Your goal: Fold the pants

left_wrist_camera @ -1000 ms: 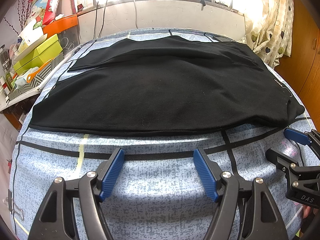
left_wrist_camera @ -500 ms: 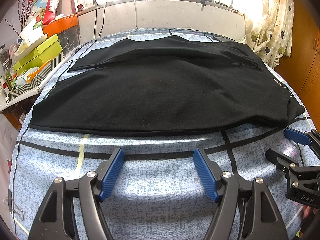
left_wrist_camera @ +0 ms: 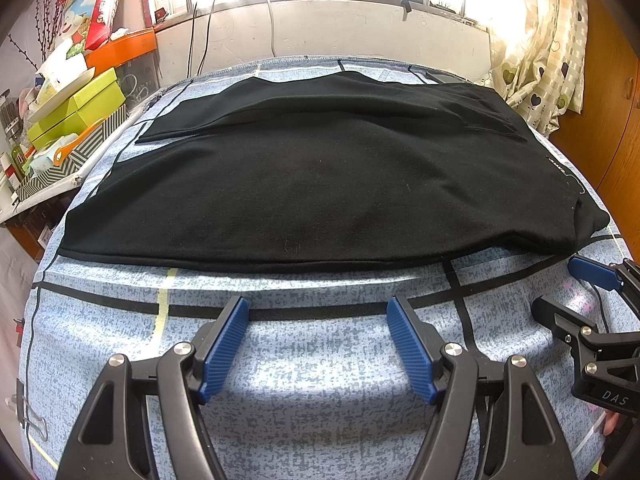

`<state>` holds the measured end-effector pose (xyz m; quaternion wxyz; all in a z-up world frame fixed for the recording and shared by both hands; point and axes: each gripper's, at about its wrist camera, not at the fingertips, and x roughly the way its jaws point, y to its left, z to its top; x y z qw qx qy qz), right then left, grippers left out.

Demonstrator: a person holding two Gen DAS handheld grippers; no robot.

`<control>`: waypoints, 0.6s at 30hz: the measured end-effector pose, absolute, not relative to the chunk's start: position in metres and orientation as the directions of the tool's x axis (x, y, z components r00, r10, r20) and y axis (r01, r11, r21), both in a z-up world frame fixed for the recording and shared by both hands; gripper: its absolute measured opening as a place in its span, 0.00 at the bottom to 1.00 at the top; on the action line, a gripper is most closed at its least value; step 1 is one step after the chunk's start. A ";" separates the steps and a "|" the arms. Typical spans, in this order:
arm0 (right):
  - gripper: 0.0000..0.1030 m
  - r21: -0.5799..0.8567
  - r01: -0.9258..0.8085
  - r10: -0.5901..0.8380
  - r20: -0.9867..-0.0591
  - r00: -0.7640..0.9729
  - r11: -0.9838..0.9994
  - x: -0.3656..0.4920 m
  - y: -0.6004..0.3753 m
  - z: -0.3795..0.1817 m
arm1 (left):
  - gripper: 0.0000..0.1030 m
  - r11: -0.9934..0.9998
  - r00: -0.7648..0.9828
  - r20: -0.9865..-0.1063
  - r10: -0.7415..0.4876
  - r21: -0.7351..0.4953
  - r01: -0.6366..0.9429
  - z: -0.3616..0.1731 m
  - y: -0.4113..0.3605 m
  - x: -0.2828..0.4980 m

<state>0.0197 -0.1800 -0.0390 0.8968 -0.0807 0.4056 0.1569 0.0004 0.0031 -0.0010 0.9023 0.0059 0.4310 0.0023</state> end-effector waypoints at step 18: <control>0.72 -0.016 -0.351 0.219 -0.754 0.619 0.936 0.021 -0.182 -0.038 | 0.72 1.000 0.629 -0.778 0.011 0.015 0.001 -0.001 0.005 0.000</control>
